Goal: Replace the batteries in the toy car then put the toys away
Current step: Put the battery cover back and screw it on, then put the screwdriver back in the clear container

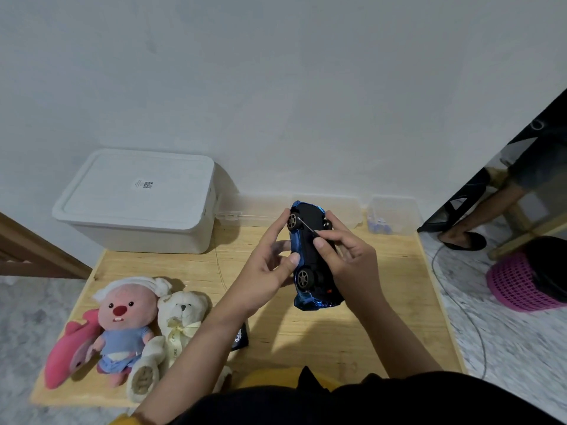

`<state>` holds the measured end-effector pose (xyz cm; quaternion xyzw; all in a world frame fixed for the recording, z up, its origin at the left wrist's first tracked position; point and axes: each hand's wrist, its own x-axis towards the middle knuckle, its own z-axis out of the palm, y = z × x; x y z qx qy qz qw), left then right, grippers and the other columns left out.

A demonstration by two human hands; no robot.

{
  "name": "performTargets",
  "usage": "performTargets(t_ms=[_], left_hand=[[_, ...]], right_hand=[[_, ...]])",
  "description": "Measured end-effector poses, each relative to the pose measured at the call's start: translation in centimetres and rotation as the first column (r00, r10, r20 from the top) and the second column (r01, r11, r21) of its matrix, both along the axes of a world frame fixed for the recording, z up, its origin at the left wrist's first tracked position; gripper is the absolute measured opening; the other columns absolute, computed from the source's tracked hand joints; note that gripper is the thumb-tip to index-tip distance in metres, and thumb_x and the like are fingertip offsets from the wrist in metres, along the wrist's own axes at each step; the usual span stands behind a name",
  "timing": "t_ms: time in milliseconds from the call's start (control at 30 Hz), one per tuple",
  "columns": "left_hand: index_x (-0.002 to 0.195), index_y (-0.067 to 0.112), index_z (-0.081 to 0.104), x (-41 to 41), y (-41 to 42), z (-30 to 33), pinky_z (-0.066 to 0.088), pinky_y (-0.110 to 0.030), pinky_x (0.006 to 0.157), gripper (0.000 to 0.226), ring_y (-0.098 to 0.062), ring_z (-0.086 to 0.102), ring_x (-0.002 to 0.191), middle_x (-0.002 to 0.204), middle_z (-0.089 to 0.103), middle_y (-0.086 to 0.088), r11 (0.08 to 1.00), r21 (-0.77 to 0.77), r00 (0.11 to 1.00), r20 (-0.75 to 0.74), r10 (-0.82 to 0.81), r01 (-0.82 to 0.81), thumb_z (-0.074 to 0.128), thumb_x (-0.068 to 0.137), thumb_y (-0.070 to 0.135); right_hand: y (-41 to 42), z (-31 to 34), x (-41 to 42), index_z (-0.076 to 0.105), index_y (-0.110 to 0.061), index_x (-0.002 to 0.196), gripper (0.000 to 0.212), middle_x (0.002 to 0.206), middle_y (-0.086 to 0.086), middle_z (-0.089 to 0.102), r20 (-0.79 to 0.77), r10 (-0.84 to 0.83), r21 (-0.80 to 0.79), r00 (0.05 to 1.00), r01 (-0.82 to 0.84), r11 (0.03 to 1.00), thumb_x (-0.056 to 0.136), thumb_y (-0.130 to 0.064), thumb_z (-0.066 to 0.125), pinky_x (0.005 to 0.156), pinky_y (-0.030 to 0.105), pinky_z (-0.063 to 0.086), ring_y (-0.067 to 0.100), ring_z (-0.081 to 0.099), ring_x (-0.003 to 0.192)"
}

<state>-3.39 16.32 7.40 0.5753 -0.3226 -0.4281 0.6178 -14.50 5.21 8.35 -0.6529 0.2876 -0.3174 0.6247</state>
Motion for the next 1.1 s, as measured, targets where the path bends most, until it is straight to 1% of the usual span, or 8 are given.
performTargets(t_ms=[133,333,400,567,633,800,900,1100], left_hand=[[0.143,0.044,0.025,0.2,-0.1,0.1,0.051,-0.049,0.090,0.064,-0.031,0.059,0.112,0.127,0.056,-0.017,0.998,-0.066,0.997,-0.077,-0.027,0.022,0.053,0.093,0.015],[0.137,0.044,0.038,0.6,-0.6,-1.3,0.054,-0.049,0.085,0.067,-0.034,0.056,0.116,0.130,0.051,-0.021,0.998,-0.040,0.979,-0.203,0.029,-0.038,0.068,0.082,0.023],[0.134,0.047,0.042,0.6,-0.8,-2.2,0.056,-0.044,0.083,0.065,-0.029,0.055,0.119,0.130,0.049,-0.016,0.996,0.034,0.979,-0.182,0.086,-0.082,0.070,0.083,0.018],[0.132,0.047,0.045,0.9,-1.7,-5.6,0.057,-0.039,0.084,0.065,-0.011,0.053,0.113,0.124,0.052,0.009,0.968,0.214,0.991,0.046,0.127,-0.134,0.073,0.081,0.018],[0.132,0.048,0.044,1.0,-2.1,-7.4,0.053,-0.037,0.092,0.067,-0.005,0.053,0.107,0.128,0.050,0.002,0.939,0.312,0.981,0.173,0.092,-0.143,0.076,0.078,0.024],[0.138,0.051,0.030,0.8,-3.8,-9.8,0.048,-0.032,0.093,0.071,-0.028,0.055,0.103,0.128,0.034,-0.013,0.785,0.607,0.906,0.393,-0.158,-0.126,0.069,0.081,0.041],[0.141,0.050,0.025,0.6,-5.2,-9.6,0.052,-0.031,0.081,0.075,-0.029,0.061,0.090,0.129,0.032,-0.011,0.733,0.655,0.859,0.469,-0.203,-0.184,0.067,0.080,0.050],[0.144,0.038,0.029,0.2,-6.7,-10.1,0.051,-0.037,0.085,0.087,-0.031,0.053,0.110,0.128,0.030,-0.009,0.718,0.656,0.832,0.517,-0.202,-0.233,0.069,0.070,0.062]], right_hand=[[0.1,0.0,0.4,0.074,-0.027,0.082,0.027,0.133,0.003,0.055,0.048,-0.003,0.097,0.999,-0.002,0.995,0.083,-0.002,0.065,0.095,0.026,0.049,0.004,0.058,0.116],[-0.1,-0.3,0.5,0.072,-0.026,0.084,0.021,0.128,0.002,0.060,-0.013,-0.052,0.117,0.999,0.053,0.992,0.084,-0.006,0.065,0.085,0.020,0.052,0.009,0.058,0.116],[-0.3,-0.8,0.3,0.071,-0.028,0.082,0.023,0.125,0.002,0.063,-0.035,-0.124,0.107,0.992,0.127,0.986,0.084,-0.006,0.066,0.094,0.026,0.049,0.007,0.058,0.115],[-0.7,-2.2,-0.6,0.071,-0.030,0.081,0.023,0.115,0.003,0.067,-0.040,-0.239,0.149,0.970,0.242,0.959,0.083,-0.008,0.067,0.101,0.035,0.045,0.007,0.060,0.112],[-0.7,-2.6,-0.8,0.070,-0.026,0.082,0.020,0.113,0.005,0.068,-0.045,-0.258,0.161,0.965,0.262,0.952,0.083,-0.007,0.067,0.100,0.034,0.046,0.009,0.061,0.110],[-0.1,-3.6,-1.2,0.070,-0.025,0.084,0.018,0.108,0.005,0.070,-0.079,-0.267,0.143,0.960,0.276,0.951,0.083,-0.007,0.067,0.093,0.030,0.049,0.012,0.064,0.105],[0.0,-4.2,-1.4,0.071,-0.024,0.084,0.016,0.103,0.002,0.071,-0.098,-0.287,0.157,0.953,0.299,0.941,0.083,-0.008,0.068,0.091,0.032,0.050,0.014,0.066,0.102],[0.1,-4.6,-1.6,0.070,-0.023,0.085,0.014,0.098,0.001,0.072,-0.119,-0.298,0.150,0.947,0.314,0.938,0.083,-0.009,0.068,0.083,0.024,0.051,0.014,0.067,0.097]])
